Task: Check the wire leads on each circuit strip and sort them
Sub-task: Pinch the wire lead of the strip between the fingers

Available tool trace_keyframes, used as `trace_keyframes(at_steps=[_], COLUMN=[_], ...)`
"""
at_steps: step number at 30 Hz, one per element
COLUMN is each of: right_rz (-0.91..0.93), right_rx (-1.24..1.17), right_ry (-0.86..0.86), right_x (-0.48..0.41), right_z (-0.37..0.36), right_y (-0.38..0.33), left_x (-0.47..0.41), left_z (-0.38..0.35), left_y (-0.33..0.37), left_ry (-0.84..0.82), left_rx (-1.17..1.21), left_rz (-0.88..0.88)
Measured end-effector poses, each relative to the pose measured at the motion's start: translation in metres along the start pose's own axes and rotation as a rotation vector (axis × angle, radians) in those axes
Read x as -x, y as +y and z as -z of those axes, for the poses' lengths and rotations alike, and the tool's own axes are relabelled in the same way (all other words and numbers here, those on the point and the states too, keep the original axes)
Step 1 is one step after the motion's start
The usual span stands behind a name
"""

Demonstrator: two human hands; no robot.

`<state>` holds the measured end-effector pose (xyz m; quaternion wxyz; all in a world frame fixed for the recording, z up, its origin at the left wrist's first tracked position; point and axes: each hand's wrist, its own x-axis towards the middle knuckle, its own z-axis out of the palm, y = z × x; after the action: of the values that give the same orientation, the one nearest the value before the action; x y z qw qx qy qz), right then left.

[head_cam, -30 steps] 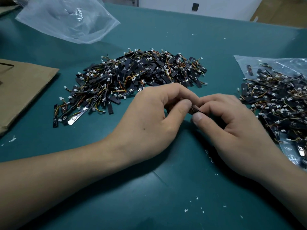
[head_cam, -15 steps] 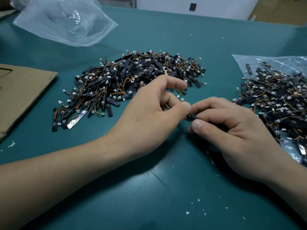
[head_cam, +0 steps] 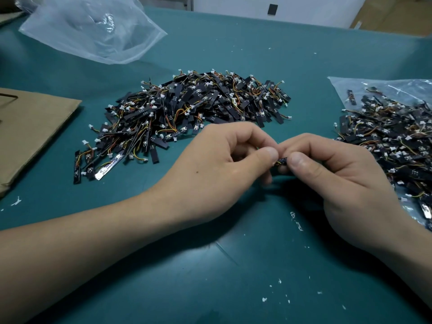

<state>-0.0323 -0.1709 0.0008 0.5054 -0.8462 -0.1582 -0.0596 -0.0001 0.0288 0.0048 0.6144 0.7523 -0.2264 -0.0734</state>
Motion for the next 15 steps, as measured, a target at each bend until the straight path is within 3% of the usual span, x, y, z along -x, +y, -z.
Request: trace_keyframes(at_steps=[5,12,15], right_rz=[0.029,-0.006,0.015], right_rx=[0.005,-0.027,0.002], right_ry=[-0.028,0.142,0.135], right_x=[0.0,-0.0005,-0.0001], right_z=[0.0,0.0008,-0.0001], right_y=[0.0024,0.007,0.0052], left_x=[-0.0014,0.0006,0.0029], left_z=[0.001,0.0004,0.0005], left_y=[-0.0014,0.0023,0.0036], left_ry=[0.036,-0.001,-0.057], left_rx=[0.066,-0.017,-0.062], left_rz=[0.026,-0.007,-0.027])
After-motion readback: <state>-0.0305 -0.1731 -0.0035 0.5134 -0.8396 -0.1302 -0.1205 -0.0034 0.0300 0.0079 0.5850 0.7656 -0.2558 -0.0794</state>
